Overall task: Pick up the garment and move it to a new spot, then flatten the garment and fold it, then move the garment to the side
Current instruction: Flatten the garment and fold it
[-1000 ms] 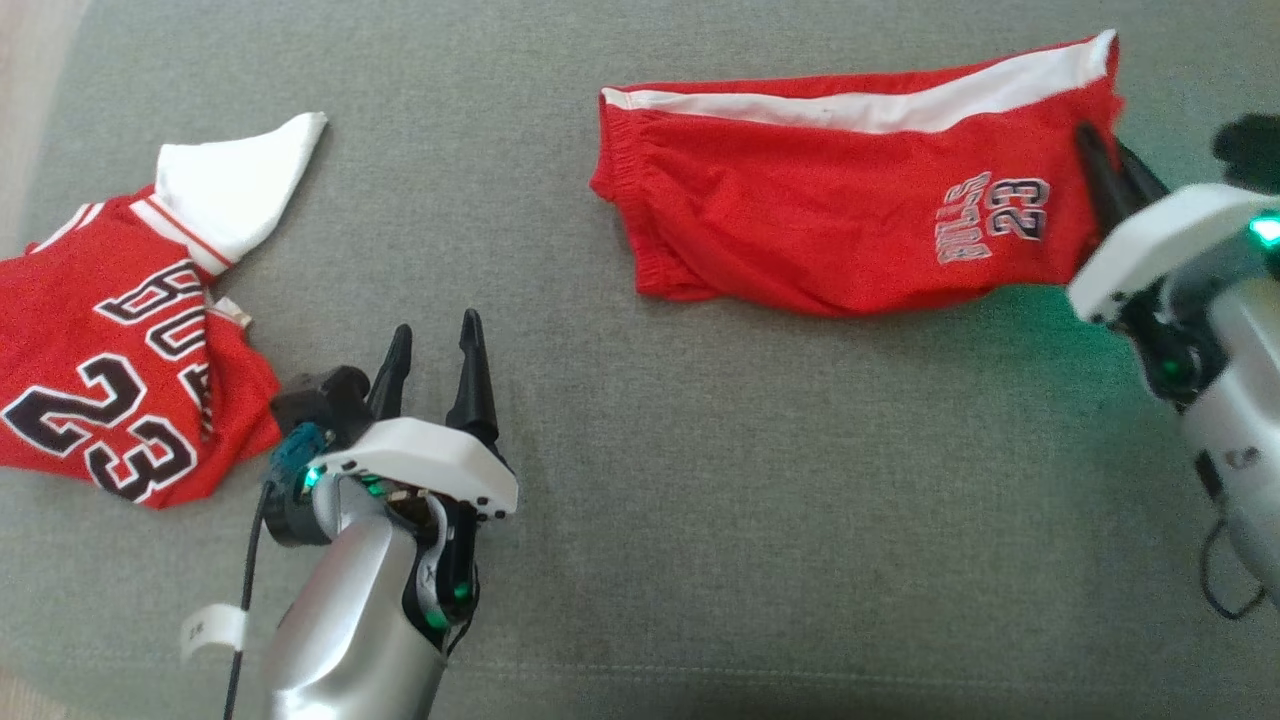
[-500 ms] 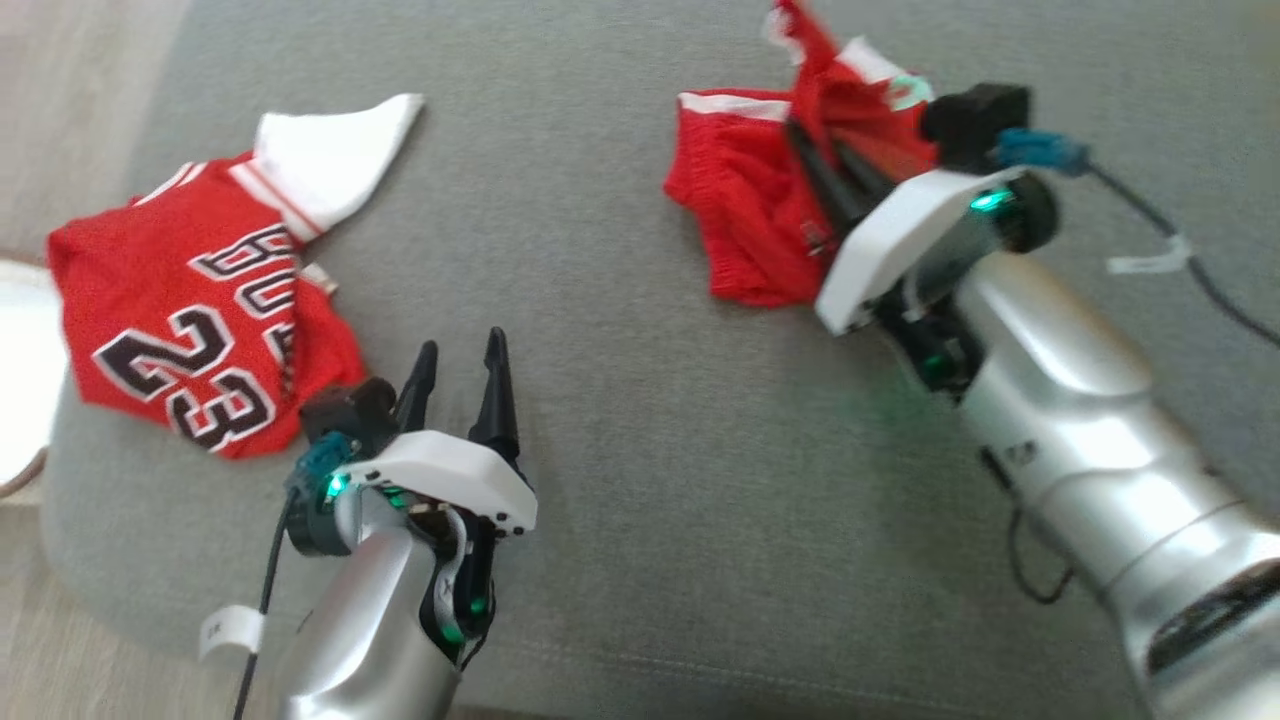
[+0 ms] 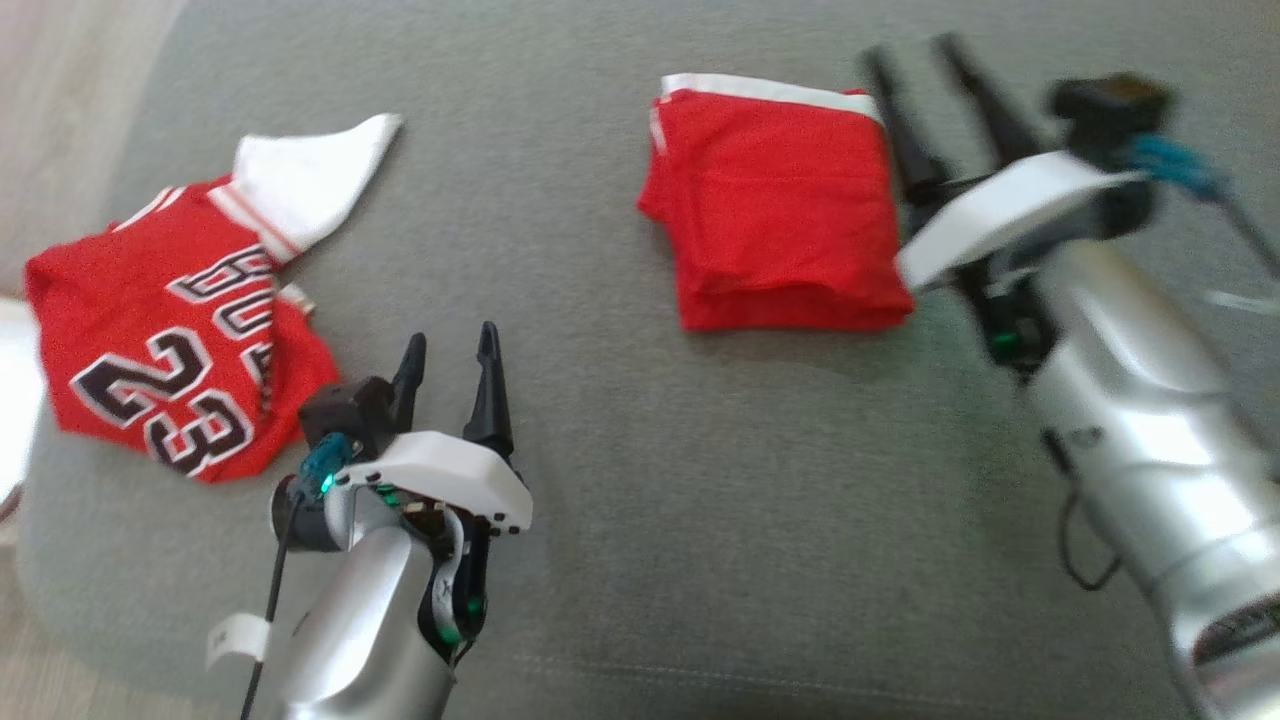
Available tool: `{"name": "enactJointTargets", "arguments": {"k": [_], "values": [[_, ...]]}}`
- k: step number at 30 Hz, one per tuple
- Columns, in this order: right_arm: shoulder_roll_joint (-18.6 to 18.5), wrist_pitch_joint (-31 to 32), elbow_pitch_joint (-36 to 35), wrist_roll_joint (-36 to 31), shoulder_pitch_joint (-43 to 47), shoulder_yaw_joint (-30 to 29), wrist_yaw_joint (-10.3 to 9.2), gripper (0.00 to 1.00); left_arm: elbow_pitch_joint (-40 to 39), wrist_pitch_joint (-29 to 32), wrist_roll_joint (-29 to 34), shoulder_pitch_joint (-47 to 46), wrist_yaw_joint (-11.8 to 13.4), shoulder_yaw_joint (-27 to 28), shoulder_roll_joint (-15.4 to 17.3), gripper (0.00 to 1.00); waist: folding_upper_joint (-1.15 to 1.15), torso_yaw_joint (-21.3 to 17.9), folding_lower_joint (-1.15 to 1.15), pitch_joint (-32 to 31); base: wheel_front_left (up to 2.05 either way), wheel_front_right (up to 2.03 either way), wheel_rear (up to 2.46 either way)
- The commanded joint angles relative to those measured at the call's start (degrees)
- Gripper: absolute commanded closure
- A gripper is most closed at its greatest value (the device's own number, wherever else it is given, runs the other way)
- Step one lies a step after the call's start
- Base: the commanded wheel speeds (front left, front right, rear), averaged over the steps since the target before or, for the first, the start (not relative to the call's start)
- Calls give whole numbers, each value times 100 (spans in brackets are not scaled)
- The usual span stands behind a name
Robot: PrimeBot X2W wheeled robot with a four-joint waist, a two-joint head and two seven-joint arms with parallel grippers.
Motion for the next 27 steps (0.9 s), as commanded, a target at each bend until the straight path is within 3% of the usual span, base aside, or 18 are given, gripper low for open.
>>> {"name": "enactJointTargets", "arguments": {"k": [1, 5, 8, 11, 18, 27], "values": [[13, -64, -205, -140, 120, -144, 11, 0, -195, -30, 96, -51, 35, 203, 100, 0, 0, -142, 0, -65, 0, 0, 0], [-27, -67, -556, -904, 805, -1298, 11, 0, -267, -30, 444, -11, 122, 395, 100, 0, 0, -380, 0, -142, 0, 0, 0], [197, -68, -882, -1591, 1539, -2209, 11, 0, -334, -30, 797, 115, 191, 599, 100, 0, 0, -589, 0, -263, 0, 0, 0], [415, -68, -1065, -2005, 2018, -2669, 11, 0, -359, -30, 935, 272, 176, 766, 100, 0, 0, -725, 0, -401, 0, 0, 0], [733, -68, -1167, -2559, 2800, -3042, 11, 0, -411, -30, 1280, 809, 109, 1063, 100, 0, 0, -917, 0, -772, 0, 0, 0], [850, -68, -1095, -2635, 3170, -3051, 11, 0, -565, -30, 1277, 1253, 120, 1124, 100, 0, 0, -942, 0, -910, 0, 0, 0]]}}
